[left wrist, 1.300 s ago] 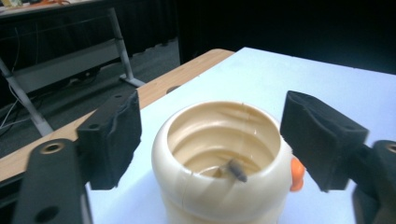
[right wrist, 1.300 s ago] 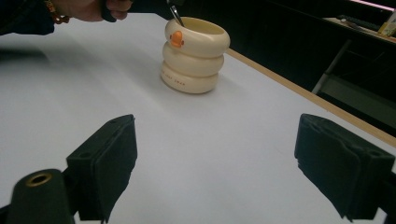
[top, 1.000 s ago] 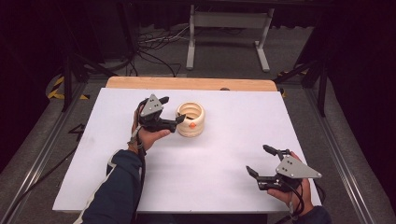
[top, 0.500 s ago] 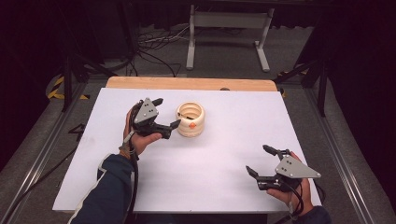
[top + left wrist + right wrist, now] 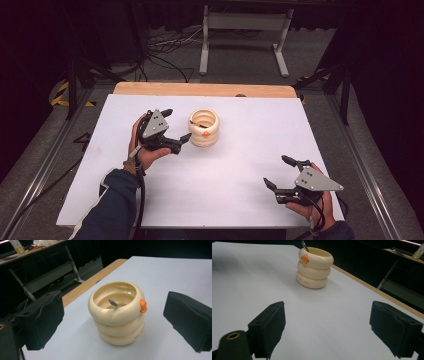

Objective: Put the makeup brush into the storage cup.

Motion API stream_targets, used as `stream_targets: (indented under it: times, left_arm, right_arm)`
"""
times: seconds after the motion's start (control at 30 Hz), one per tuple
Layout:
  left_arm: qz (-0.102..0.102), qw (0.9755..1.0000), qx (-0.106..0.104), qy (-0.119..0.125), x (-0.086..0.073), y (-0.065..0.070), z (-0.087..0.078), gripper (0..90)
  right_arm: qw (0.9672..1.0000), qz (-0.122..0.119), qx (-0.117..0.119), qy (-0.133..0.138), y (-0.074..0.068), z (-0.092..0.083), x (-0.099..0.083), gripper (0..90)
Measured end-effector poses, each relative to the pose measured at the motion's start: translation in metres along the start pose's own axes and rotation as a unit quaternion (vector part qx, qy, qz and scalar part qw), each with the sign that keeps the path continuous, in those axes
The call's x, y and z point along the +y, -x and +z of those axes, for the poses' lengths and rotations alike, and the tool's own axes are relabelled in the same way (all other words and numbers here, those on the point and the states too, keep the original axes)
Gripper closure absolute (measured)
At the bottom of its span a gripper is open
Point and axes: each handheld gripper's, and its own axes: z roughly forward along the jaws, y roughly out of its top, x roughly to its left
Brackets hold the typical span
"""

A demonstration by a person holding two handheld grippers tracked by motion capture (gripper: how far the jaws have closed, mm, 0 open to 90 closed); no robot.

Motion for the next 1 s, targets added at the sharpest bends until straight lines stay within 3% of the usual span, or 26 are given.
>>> stream_targets:
  times: [1.0]
  left_arm:
    - [0.024,0.9997,0.001,0.007,-0.009,0.012,-0.044,4.1]
  right_arm:
    - [1.0,-0.003,-0.001,0.0,0.0,0.0,0.0,14.1]
